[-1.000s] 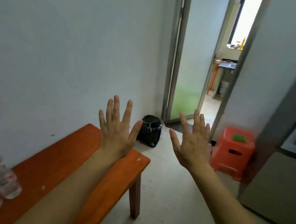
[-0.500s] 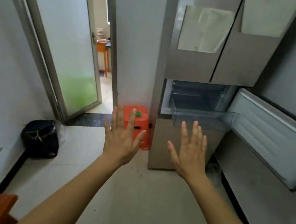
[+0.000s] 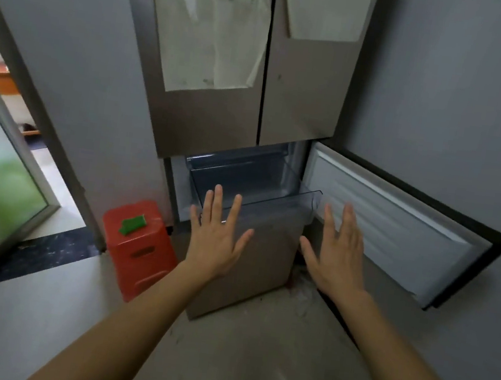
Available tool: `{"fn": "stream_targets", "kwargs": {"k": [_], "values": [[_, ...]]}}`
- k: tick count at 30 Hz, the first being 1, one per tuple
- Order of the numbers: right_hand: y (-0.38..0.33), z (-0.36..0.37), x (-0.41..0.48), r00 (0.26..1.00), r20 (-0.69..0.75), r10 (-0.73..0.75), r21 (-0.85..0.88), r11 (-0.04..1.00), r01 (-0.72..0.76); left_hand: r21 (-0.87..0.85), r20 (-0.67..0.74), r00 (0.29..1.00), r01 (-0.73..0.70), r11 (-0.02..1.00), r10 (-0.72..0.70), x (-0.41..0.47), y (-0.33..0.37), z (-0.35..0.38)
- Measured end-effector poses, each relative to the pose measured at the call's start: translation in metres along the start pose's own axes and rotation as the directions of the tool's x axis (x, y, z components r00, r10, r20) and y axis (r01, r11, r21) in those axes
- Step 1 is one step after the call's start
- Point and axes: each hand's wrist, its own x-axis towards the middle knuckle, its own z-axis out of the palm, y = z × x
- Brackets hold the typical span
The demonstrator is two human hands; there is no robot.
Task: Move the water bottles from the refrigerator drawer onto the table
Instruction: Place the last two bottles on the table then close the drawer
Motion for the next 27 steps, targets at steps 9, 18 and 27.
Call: {"fn": "stream_targets", "kwargs": {"k": [9,18,27], "values": [[0.05,0.11,0.109,0.975,0.215,-0.055,0.151,0.988,0.022,0.095,0.2,0.973,0.096,0.991,-0.113,0.102,0.005,0.092],[0.097,0.192,0.229,0.844,0.473,-0.252,0.175,0.966,0.19,0.177,0.328,0.874,0.317,0.932,-0.359,0.19,0.003,0.148],[0.102,0.231,0.27,0.873,0.413,-0.26,0.196,0.961,0.194,0.186,0.297,0.892,0.296,0.937,-0.341,0.22,-0.017,0.184]]}}
